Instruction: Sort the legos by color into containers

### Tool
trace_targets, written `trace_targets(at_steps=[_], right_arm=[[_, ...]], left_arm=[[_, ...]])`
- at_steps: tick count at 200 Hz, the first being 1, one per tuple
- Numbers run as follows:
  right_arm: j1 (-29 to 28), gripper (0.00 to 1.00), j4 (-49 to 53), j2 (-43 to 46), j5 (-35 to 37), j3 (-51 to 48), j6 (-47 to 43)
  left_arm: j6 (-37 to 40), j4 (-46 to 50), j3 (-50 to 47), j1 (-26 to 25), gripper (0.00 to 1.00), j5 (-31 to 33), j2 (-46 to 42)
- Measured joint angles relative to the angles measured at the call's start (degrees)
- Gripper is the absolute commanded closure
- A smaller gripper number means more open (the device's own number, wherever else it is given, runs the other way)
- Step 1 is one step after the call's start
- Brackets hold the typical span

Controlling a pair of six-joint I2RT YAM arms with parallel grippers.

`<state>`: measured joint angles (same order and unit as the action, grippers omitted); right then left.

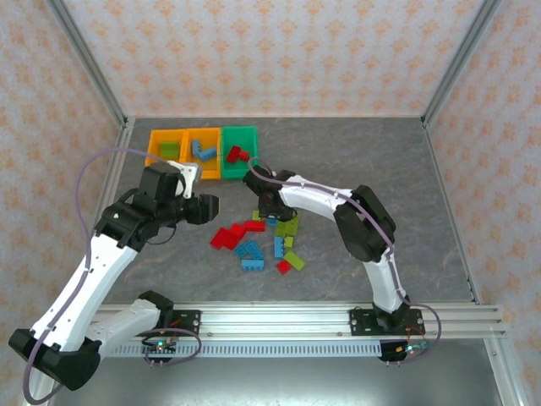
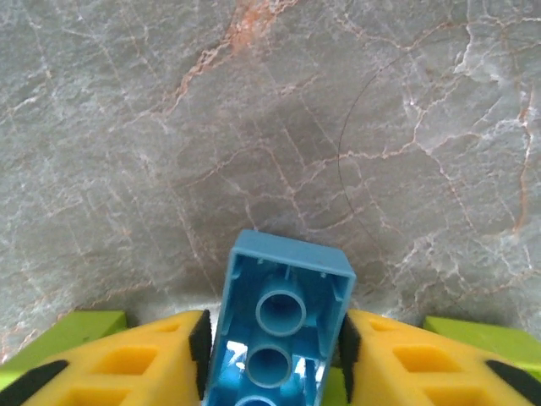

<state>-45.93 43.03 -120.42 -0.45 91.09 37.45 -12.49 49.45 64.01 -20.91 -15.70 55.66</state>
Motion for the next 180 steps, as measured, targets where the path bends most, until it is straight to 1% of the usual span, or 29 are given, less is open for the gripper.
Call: trace_targets(at_steps=[14, 28, 50, 65, 75, 93, 111, 133, 156, 180], right_arm=[[0.22, 0.66, 0.09, -1.01, 0.00, 0.68, -0.31], [0.24, 0.69, 0.04, -1.22, -0.02, 1.44, -0.42], [0.24, 0.71, -0.81, -0.87, 0.07, 1.38, -0.24], [0.24, 0.72, -2.21, 0.96, 0.52, 1.01, -0.07], [0.24, 0.74, -3.87, 3.28, 0.63, 1.01, -0.11], [0.24, 0.72, -7.04, 6.88, 0.35, 2.78, -0.68], [0.17, 0.72, -10.91, 7.74, -0.94, 8.33, -2.49], [-0.04, 0.71, -15.45, 5.09, -1.92, 17.07, -5.60], [-0.17, 0.71, -19.19, -2.36, -2.60, 28.02, -9.27], [-0.15, 0.71, -20.11, -14.03, -2.60, 41.86, -11.69]], left_arm=[[0.02, -0.04, 0.00, 0.00, 0.30, -0.04, 0.00], [-0.04, -0.02, 0.00, 0.00, 0.29, 0.02, 0.00], [-0.48, 0.59, 0.20, 0.00, 0.28, 1.73, -0.02], [-1.38, 1.62, 0.96, 0.00, 0.26, 3.85, -0.11], [-2.56, 2.49, 1.84, 0.00, 0.24, 5.79, -0.46], [-5.49, 4.24, 3.98, 0.00, 0.17, 9.94, -1.46], [-8.48, 5.38, 6.25, 0.00, 0.10, 13.79, -2.38], [-11.39, 6.27, 7.85, 0.00, 0.04, 16.28, -2.64], [-12.79, 7.87, 8.28, 0.00, 0.03, 16.44, -1.70], [-13.20, 9.62, 8.28, 0.00, 0.03, 16.44, -1.03]])
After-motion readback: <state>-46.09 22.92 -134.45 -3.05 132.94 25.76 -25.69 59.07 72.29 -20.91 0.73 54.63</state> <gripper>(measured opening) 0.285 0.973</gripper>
